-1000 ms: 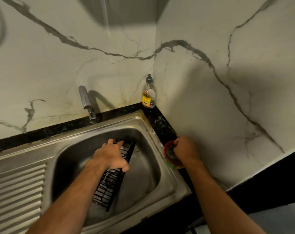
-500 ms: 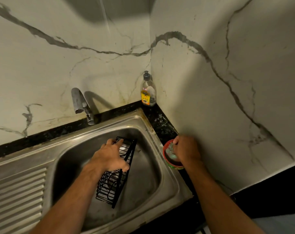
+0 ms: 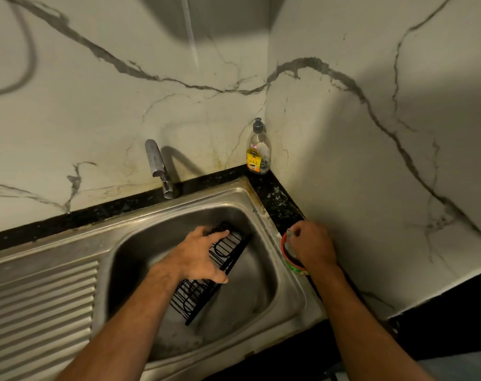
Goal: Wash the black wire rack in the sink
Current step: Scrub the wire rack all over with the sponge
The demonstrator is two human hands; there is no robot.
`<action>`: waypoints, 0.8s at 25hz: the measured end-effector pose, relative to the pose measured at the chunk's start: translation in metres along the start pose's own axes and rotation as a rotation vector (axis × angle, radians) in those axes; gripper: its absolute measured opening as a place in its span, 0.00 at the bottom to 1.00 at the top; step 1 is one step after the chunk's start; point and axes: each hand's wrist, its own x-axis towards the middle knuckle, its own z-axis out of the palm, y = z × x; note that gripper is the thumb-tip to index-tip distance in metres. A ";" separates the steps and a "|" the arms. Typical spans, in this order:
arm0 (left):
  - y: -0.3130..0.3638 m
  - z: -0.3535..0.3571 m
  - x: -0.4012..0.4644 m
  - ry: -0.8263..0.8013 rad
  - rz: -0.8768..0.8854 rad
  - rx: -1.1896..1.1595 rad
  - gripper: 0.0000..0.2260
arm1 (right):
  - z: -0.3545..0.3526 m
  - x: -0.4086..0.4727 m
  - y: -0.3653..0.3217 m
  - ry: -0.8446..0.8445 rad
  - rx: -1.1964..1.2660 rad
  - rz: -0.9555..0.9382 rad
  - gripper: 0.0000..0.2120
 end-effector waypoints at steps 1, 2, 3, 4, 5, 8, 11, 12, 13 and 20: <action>-0.004 0.002 -0.005 0.005 0.015 -0.048 0.57 | -0.004 -0.004 -0.008 0.042 0.071 -0.035 0.06; -0.007 0.004 -0.009 0.009 0.018 -0.097 0.61 | -0.007 -0.008 -0.018 0.062 0.123 -0.069 0.07; -0.009 0.006 -0.013 0.010 0.011 -0.122 0.64 | -0.010 -0.012 -0.029 0.071 0.151 -0.115 0.11; -0.011 0.008 -0.018 0.014 0.005 -0.121 0.64 | -0.011 -0.019 -0.042 0.060 0.182 -0.160 0.14; -0.012 0.009 -0.022 0.016 -0.002 -0.096 0.63 | -0.008 -0.025 -0.054 0.043 0.221 -0.201 0.15; -0.028 0.016 -0.036 0.024 -0.050 -0.107 0.56 | 0.009 -0.043 -0.078 -0.058 0.334 -0.284 0.10; -0.050 0.024 -0.054 0.017 -0.119 -0.224 0.62 | 0.031 -0.051 -0.080 -0.124 0.288 -0.345 0.21; -0.057 0.029 -0.060 0.009 -0.136 -0.246 0.64 | 0.037 -0.049 -0.083 -0.118 0.269 -0.362 0.21; -0.061 0.033 -0.067 0.004 -0.142 -0.260 0.65 | 0.042 -0.048 -0.087 -0.113 0.263 -0.372 0.20; -0.064 0.047 -0.075 0.036 -0.215 -0.306 0.62 | 0.067 -0.056 -0.097 -0.173 0.298 -0.465 0.09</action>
